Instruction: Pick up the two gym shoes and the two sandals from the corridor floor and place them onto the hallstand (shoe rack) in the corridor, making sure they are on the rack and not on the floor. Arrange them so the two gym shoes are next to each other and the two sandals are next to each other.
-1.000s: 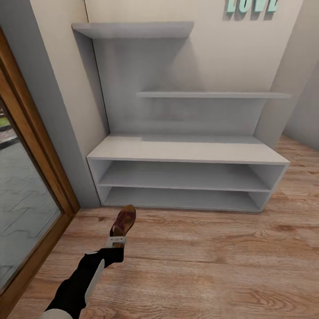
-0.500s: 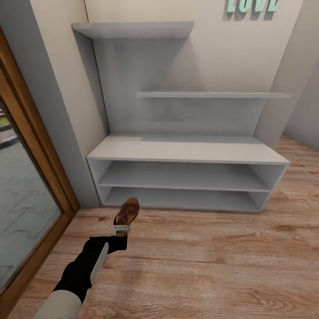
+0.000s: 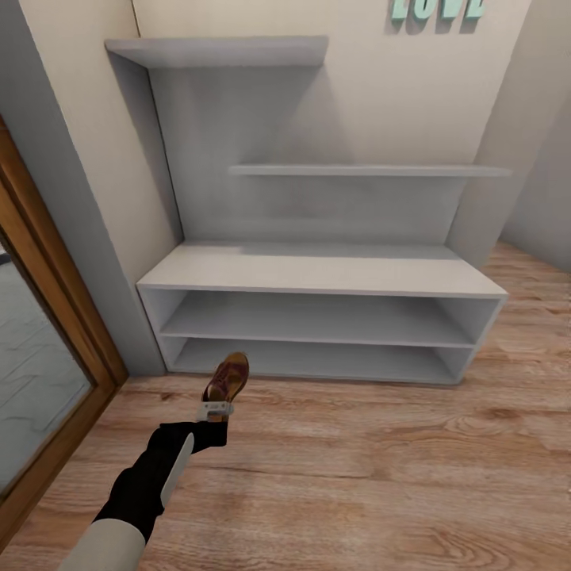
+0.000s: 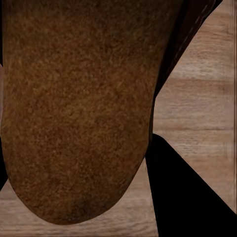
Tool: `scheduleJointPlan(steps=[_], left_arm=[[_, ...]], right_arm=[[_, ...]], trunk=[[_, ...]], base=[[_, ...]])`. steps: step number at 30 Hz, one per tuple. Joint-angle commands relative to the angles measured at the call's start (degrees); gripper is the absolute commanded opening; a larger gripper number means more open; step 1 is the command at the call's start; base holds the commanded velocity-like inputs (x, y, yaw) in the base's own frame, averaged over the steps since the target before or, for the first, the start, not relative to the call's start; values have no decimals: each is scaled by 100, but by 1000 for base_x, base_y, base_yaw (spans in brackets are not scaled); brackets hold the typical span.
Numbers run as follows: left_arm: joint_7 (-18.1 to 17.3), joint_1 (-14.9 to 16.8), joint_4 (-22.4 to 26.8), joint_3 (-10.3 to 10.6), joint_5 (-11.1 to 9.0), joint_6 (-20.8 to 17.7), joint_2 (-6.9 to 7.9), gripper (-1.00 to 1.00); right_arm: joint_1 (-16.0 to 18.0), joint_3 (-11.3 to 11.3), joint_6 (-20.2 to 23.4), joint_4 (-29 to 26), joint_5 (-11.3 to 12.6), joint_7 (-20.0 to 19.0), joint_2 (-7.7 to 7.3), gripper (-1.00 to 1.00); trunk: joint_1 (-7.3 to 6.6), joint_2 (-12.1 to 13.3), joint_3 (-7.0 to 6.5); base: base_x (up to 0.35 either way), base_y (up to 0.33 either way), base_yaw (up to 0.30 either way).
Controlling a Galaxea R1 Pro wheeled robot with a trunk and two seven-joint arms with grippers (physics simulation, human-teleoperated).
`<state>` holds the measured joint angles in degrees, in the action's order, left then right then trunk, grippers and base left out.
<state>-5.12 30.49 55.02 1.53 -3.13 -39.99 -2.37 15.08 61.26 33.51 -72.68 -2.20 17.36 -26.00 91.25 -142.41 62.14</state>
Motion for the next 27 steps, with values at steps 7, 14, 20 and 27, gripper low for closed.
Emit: scheduleJointPlan(steps=[7,14,20,27], left_arm=[[-15,1,8,-3,-21,-36,0,-100],[-13,1,4,-9,-21,-29,19,-100],[106,6,24,-18,-17,95,99,-100],[85,9,36,-21,-12,84,105,-100]], right_arm=[[4,0,33,-1,-22,5,-2,-100],[4,-2,26,5,-51,-1,7,-100],[4,-26,24,8,-65,-3,22,-100],[4,-26,24,1,-69,3,21,-100]], trunk=[[-1,-2,5],[-1,-2,5],[-1,-2,5],[-1,-2,5]], base=[[3,-256,0],[0,-20,0],[0,0,0],[0,0,0]])
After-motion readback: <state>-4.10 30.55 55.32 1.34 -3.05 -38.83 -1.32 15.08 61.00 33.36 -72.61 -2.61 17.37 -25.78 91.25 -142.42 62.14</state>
